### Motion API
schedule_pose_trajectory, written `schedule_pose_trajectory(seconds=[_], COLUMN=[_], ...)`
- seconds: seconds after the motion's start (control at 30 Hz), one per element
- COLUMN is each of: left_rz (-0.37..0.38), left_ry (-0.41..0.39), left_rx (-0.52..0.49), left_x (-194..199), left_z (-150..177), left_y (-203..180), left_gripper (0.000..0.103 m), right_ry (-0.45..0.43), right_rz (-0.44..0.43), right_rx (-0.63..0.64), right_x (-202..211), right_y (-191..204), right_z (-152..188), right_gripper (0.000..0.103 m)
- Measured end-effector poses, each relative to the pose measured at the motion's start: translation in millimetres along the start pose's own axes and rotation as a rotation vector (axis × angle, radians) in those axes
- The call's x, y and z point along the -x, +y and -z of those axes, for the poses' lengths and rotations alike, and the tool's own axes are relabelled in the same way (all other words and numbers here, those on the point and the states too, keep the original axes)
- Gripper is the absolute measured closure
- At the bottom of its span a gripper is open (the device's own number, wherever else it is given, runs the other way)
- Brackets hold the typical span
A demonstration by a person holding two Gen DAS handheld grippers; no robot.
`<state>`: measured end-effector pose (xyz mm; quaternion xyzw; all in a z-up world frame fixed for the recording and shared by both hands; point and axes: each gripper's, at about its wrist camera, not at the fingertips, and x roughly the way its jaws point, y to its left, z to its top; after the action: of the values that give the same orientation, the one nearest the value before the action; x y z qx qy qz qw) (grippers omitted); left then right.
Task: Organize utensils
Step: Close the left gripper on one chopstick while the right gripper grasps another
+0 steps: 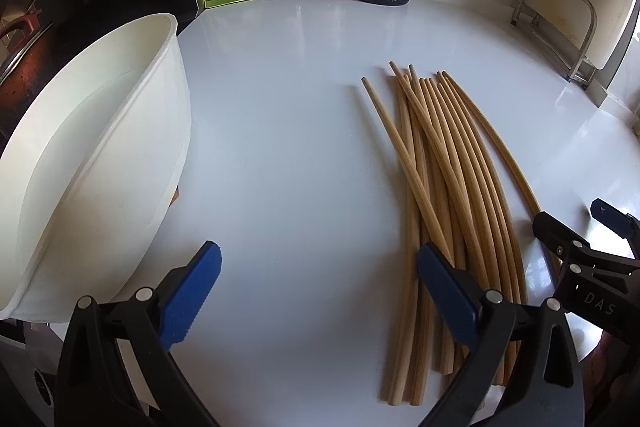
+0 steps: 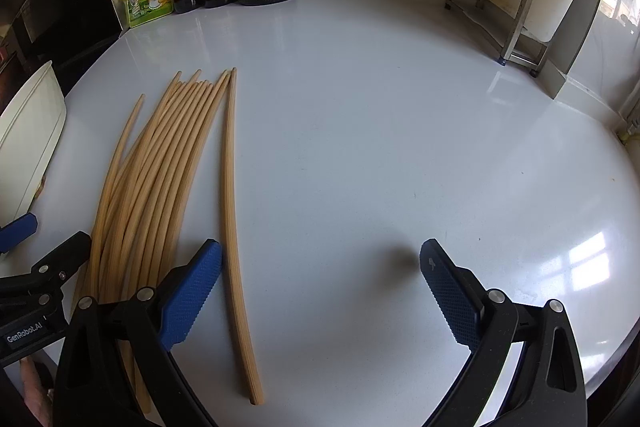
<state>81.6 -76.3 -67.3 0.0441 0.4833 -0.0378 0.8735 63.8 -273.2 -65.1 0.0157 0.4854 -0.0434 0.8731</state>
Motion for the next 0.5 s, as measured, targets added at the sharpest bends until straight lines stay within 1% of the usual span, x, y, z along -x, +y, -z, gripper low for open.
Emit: schedule_pose_trajectory(seconds=[0.17, 0.23, 0.37, 0.4, 0.47, 0.5], left_rz=[0.001, -0.013, -0.006, -0.005, 0.003, 0.017], left_ry=[0.002, 0.012, 0.024, 0.022, 0.015, 0.016], left_rx=[-0.004, -0.015, -0.01, -0.012, -0.016, -0.016], left_x=[-2, -5, -10, -11, -12, -13], left_z=[-1, -2, -10, -12, -15, -17], left_y=[-1, -4, -5, -6, -9, -10], left_gripper=[0.006, 0.006, 0.006, 0.008, 0.014, 0.02], right_ry=[0.0, -0.001, -0.014, -0.021, -0.038, -0.047], right_rz=[0.001, 0.002, 0.017, 0.023, 0.038, 0.047], right_rx=[-0.001, 0.0, 0.015, 0.023, 0.04, 0.048], right_x=[0, 0, 0, 0, 0, 0], right_y=[0, 0, 8, 10, 15, 17], right_z=[0, 0, -1, -1, -2, -3], right_gripper=[0.009, 0.009, 0.009, 0.009, 0.009, 0.009])
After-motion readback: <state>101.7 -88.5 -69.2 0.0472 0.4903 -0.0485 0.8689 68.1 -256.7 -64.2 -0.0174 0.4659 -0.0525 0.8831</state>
